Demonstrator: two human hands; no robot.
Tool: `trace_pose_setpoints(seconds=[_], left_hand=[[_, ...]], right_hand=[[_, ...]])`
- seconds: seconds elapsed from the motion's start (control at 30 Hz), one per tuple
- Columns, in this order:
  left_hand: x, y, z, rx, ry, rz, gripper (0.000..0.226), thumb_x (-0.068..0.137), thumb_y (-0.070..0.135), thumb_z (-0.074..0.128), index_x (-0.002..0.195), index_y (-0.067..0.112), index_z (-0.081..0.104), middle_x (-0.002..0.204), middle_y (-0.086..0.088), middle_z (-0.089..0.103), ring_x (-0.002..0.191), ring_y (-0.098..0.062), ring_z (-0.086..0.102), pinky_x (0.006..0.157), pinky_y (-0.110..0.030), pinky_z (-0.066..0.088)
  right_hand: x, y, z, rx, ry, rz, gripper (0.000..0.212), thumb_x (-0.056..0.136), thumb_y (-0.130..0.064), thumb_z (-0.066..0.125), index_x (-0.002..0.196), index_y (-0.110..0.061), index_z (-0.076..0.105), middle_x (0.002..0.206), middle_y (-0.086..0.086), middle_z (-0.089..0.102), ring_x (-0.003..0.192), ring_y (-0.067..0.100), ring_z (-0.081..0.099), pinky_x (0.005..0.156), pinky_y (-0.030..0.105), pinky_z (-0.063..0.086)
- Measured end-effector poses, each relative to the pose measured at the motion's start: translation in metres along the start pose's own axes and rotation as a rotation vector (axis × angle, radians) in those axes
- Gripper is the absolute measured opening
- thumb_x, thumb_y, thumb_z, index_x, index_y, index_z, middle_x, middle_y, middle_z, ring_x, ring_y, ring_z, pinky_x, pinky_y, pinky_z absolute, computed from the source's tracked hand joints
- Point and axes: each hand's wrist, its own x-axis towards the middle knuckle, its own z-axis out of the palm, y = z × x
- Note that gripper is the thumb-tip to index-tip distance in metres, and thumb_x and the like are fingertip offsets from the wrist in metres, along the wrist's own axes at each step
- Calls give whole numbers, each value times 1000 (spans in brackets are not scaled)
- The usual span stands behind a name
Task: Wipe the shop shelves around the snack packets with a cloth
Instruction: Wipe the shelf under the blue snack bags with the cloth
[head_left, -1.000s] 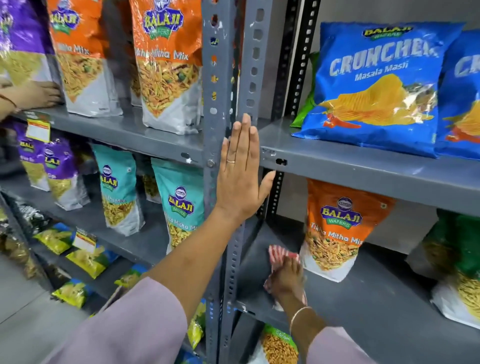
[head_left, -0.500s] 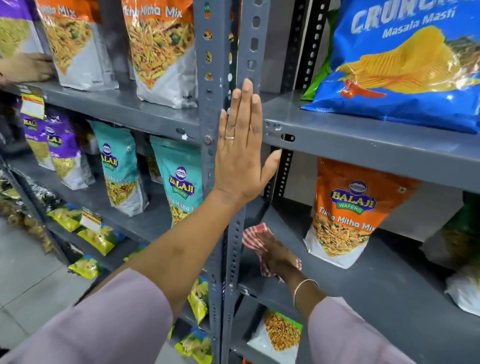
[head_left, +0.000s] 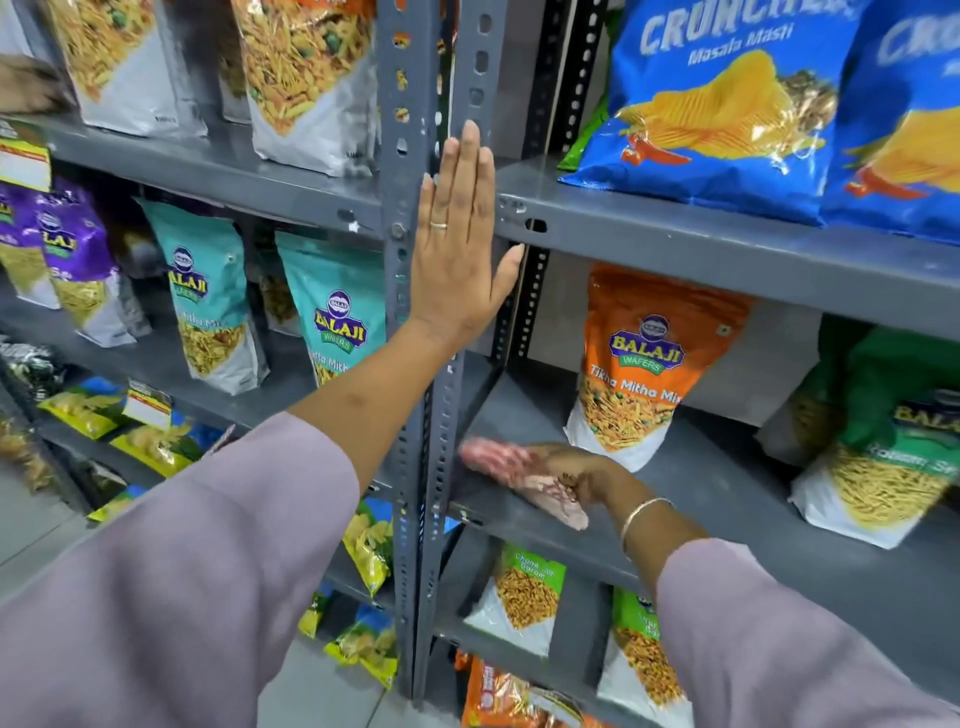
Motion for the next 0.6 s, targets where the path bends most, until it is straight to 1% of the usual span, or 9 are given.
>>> trace_pose_setpoints(seconds=[0.07,0.13,0.17,0.23,0.27,0.33,0.43,0.53,0.6], left_hand=[[0,-1,0,-4,9,6,70,87,33,39,138,-10,20,145,-32,25,137,-38,14,115,-35,-3],[0,-1,0,-7,12,7,69,88,34,38,138,-11,20,145,-32,25,136,-38,16,115,-36,-2],[0,0,0,-8,14,8,69,88,34,38,138,-11,21,145,-33,26,136,-39,17,115,-37,0],[0,0,0,-7,18,9,68,88,33,38,137,-12,22,144,-33,27,136,-39,18,115,-40,4],[0,0,-1,-8,18,7,69,87,32,39,137,-12,23,144,-33,27,136,-39,19,114,-40,4],[0,1,-2,-14,21,-1,69,86,31,41,137,-12,24,144,-33,28,136,-40,20,114,-37,1],[0,0,0,-11,24,0,69,86,30,43,137,-12,24,144,-34,28,135,-42,21,114,-36,-1],[1,-1,0,-7,32,-1,69,85,29,44,136,-12,25,143,-34,29,135,-42,22,114,-37,1],[0,0,0,-22,31,-8,70,83,29,46,136,-13,27,143,-34,30,134,-42,23,114,-39,4]], right_hand=[[17,10,3,99,313,-80,41,96,2,39,134,-6,52,128,7,62,106,16,69,83,21,58],[20,16,23,25,460,-4,43,98,3,33,139,1,43,130,11,56,79,6,75,55,12,56],[21,20,34,3,489,32,43,98,3,36,141,2,41,134,19,55,80,6,75,47,8,52],[21,23,63,-153,492,135,57,90,0,54,144,-9,39,138,17,55,110,22,67,71,16,57],[19,24,77,-320,489,117,62,87,-4,56,145,-18,39,138,15,55,112,27,63,79,25,56],[14,27,95,-404,422,32,57,92,-8,46,143,-32,40,133,17,58,97,27,64,72,29,52],[2,20,83,48,326,-26,40,96,-1,44,134,-10,52,113,11,68,84,18,63,70,23,54],[10,7,41,410,373,-214,40,99,9,29,136,5,45,141,10,50,124,17,53,81,12,52],[31,12,26,221,529,-181,47,99,10,16,143,7,32,148,11,38,140,23,38,96,3,38]])
